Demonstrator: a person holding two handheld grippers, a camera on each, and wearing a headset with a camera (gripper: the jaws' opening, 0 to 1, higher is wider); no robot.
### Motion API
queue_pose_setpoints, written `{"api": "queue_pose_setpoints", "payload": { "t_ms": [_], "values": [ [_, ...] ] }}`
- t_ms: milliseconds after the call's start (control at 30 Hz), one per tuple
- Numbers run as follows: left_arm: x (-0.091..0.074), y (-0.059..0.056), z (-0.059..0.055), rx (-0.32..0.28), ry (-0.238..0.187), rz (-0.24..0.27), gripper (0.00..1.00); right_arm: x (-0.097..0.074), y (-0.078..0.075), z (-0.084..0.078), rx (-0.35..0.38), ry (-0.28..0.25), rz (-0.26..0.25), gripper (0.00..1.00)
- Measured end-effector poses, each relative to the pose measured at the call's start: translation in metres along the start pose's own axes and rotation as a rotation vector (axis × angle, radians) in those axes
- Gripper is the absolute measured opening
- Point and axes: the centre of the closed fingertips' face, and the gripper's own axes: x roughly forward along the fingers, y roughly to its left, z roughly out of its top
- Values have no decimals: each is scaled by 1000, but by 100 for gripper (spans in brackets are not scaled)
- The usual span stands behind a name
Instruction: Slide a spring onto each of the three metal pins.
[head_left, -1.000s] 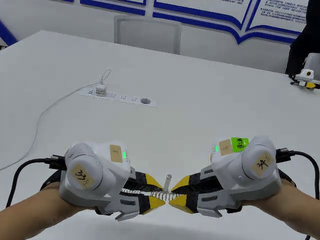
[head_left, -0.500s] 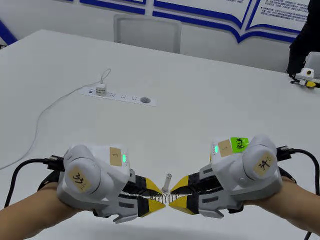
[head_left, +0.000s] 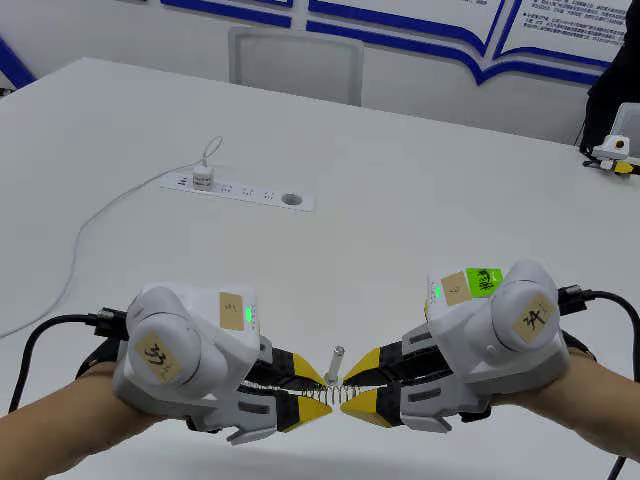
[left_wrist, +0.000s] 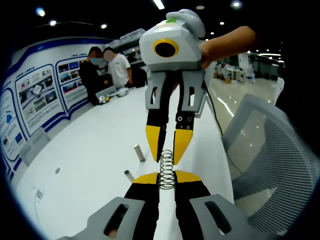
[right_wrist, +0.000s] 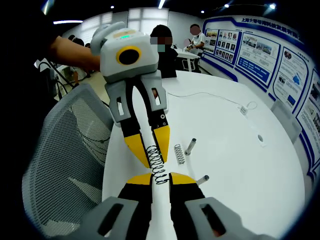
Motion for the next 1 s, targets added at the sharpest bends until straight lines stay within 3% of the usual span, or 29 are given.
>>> {"api": "queue_pose_setpoints", "payload": {
  "t_ms": [300, 467, 700, 1000],
  "values": [
    [-6, 6, 4, -16, -21, 14, 10, 0, -2, -2, 22, -10, -7, 13],
    [-6, 5, 4, -2, -13, 11, 10, -2, -4, 3, 53, -45, -9, 12],
    [-6, 3, 3, 1, -7, 7, 10, -3, -2, 4, 61, -56, -4, 11],
    [-5, 2, -1, 9, 8, 7, 10, -11, 2, 16, 92, -126, 30, 11]
  ]
}}
